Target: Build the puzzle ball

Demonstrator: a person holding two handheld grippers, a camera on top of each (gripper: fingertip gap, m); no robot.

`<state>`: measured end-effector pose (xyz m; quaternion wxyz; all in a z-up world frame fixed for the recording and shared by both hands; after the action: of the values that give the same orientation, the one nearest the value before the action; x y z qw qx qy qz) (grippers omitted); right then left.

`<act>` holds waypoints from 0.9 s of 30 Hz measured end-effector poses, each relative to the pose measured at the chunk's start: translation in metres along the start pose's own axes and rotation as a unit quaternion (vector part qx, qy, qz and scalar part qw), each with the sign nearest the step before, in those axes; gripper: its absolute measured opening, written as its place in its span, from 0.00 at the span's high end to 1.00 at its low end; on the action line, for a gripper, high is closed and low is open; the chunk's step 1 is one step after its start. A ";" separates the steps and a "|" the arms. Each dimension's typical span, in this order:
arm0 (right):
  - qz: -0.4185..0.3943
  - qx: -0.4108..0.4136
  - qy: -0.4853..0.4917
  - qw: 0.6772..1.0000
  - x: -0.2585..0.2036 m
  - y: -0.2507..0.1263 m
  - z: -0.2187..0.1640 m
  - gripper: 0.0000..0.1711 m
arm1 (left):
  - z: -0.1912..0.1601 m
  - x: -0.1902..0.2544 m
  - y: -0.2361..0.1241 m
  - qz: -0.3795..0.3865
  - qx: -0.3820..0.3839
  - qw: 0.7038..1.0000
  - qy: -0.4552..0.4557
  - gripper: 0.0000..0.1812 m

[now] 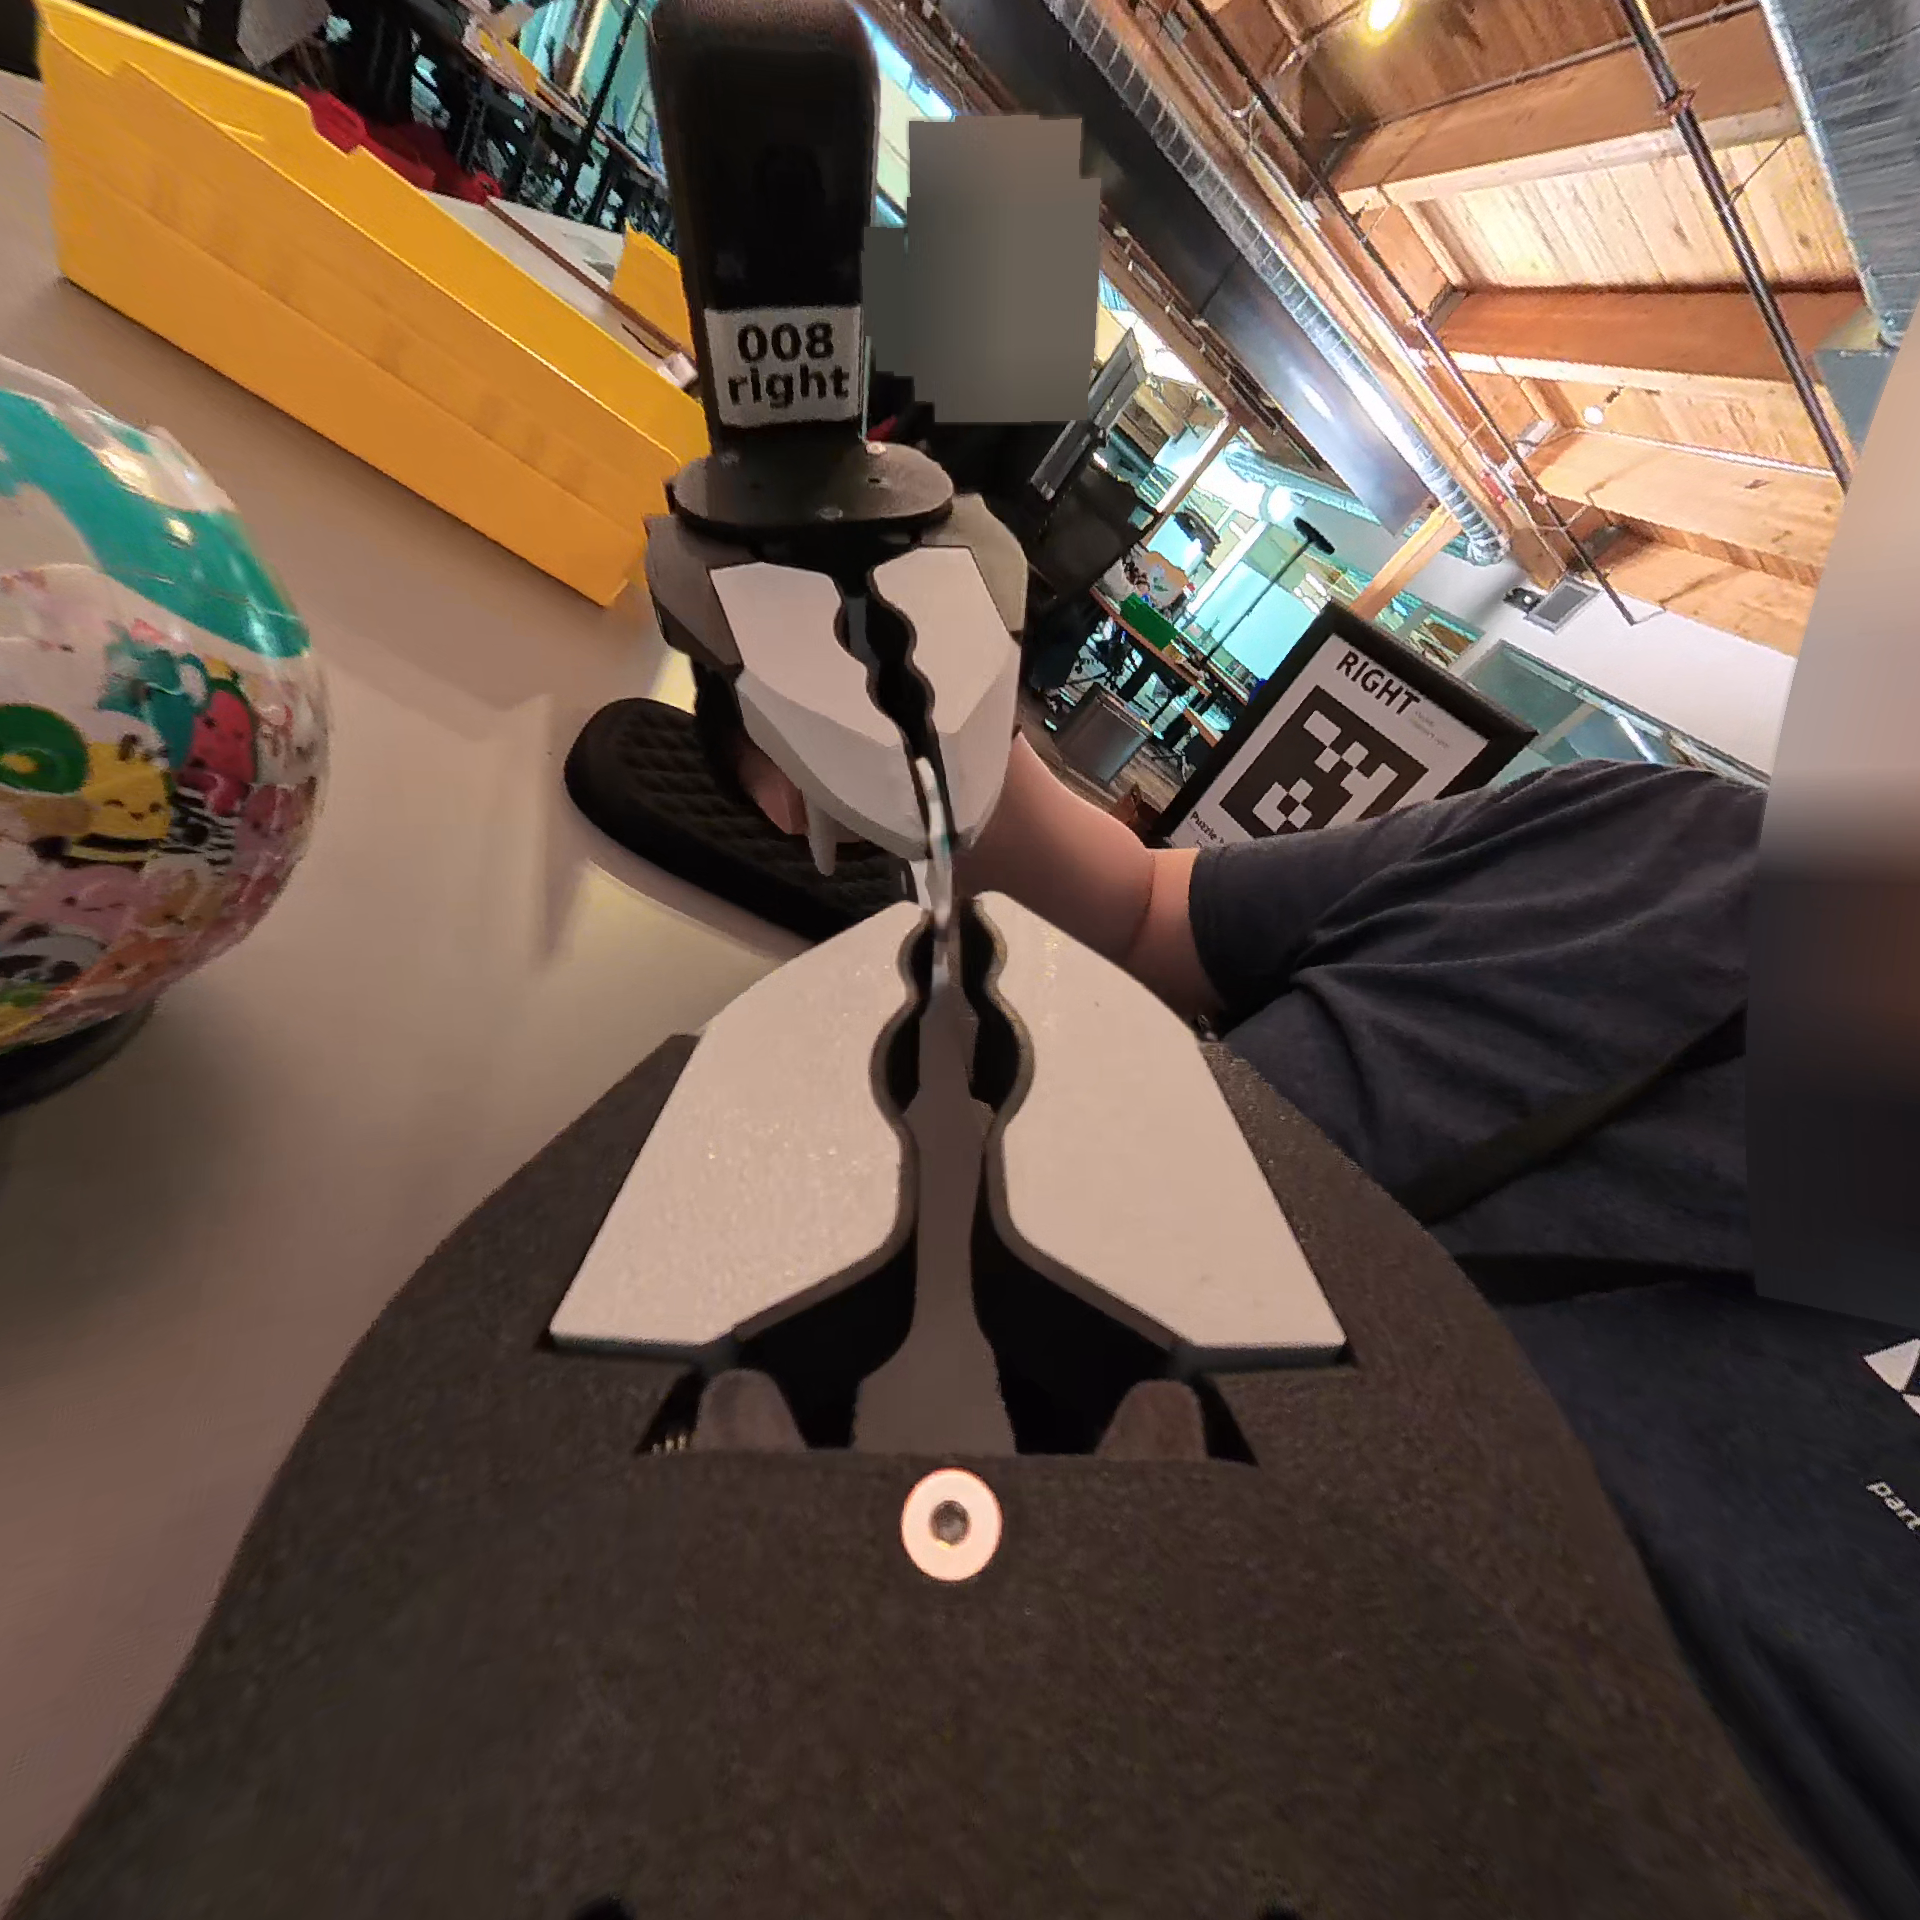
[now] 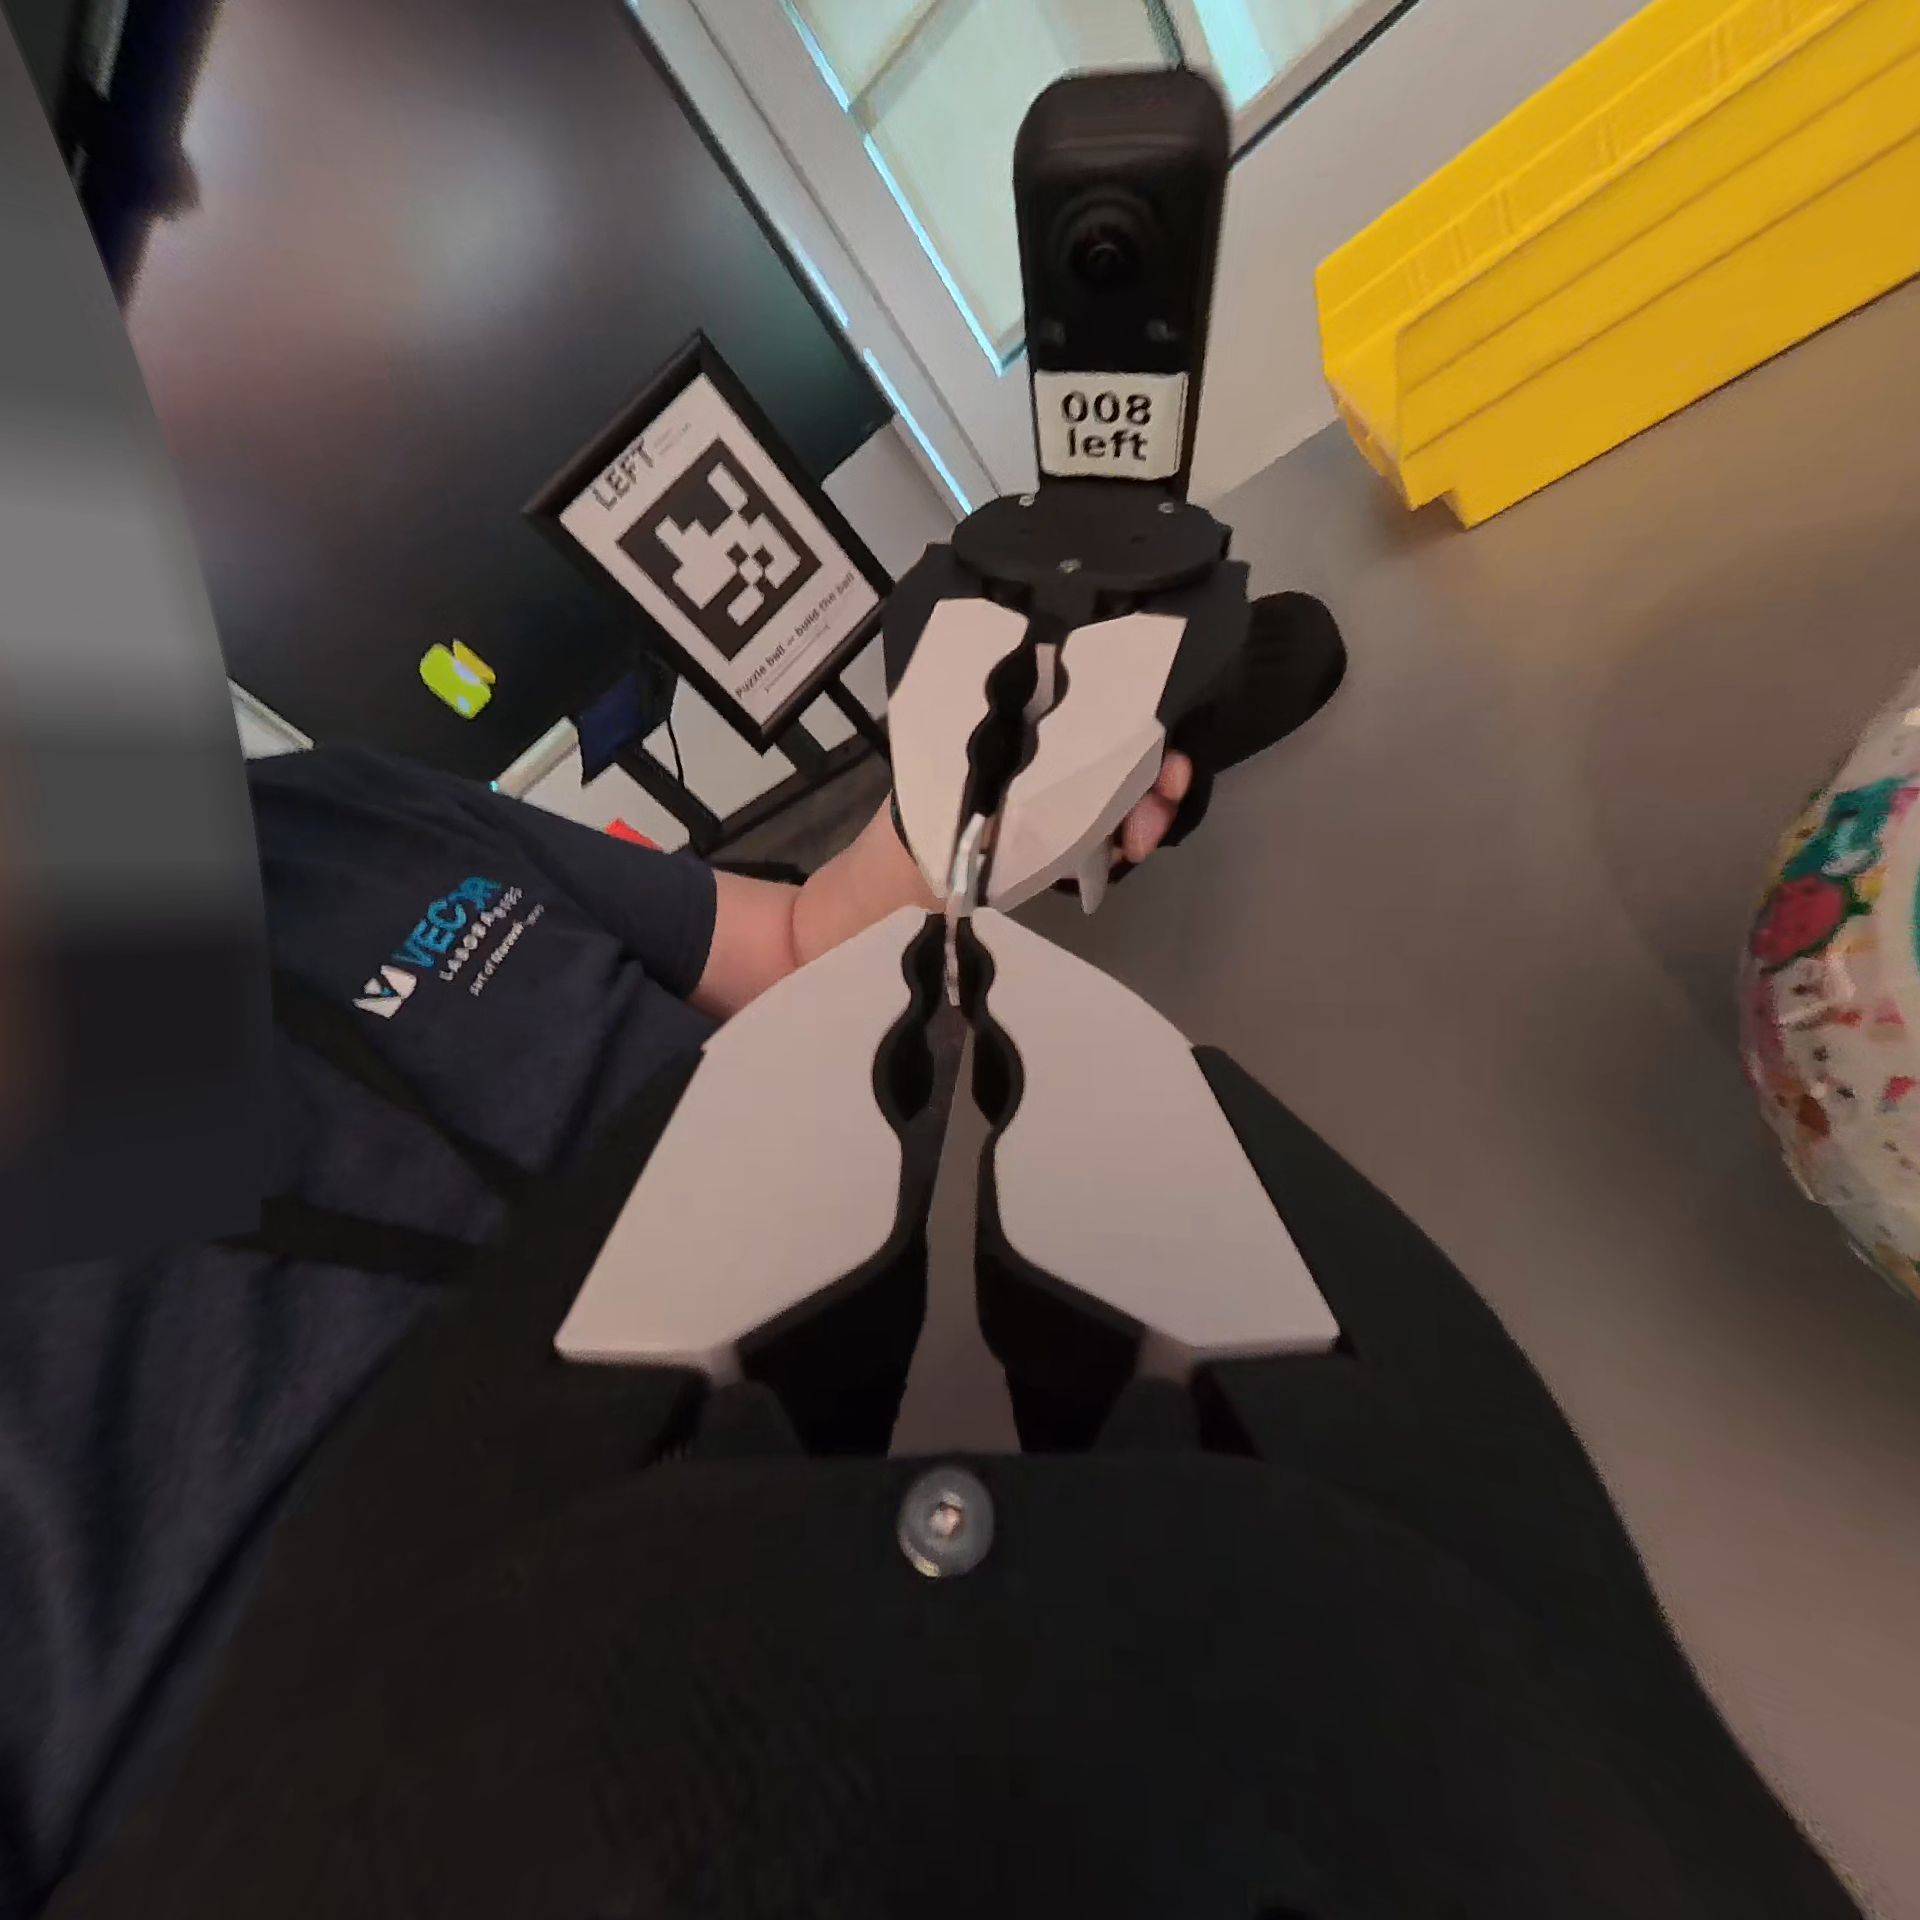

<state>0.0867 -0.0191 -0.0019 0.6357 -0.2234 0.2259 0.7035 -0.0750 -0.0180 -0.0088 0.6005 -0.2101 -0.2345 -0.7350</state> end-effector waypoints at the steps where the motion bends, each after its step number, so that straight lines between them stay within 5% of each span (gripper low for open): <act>1: -0.009 0.017 0.007 1.000 0.002 -0.002 0.002 0.99 | 0.001 -0.001 -0.003 0.006 0.009 1.000 0.003 0.96; 12: -0.003 0.116 0.061 0.991 0.012 -0.006 0.002 0.99 | -0.005 -0.008 0.003 0.013 0.074 0.997 -0.010 0.92; 18: -0.008 0.167 0.055 0.984 0.013 0.000 -0.006 0.99 | -0.002 -0.013 0.004 -0.003 0.126 0.992 -0.020 0.99; 27: -0.015 0.061 -0.037 0.997 -0.002 -0.008 0.018 0.90 | 0.013 -0.001 0.004 -0.008 -0.107 0.994 -0.024 0.99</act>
<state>0.0947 -0.0093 0.0138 0.6663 -0.1617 0.2413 0.6868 -0.0707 -0.0101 0.0009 0.5633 -0.2886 -0.1703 -0.7553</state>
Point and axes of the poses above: each gripper's, where its closed fingertips meet, y out along the fingers, z out of its top, x = y × z across the jaws, the point moved 8 cm from there along -y, back along the fingers, and after that the axes turned 7 degrees about x, right-handed, at the moved point
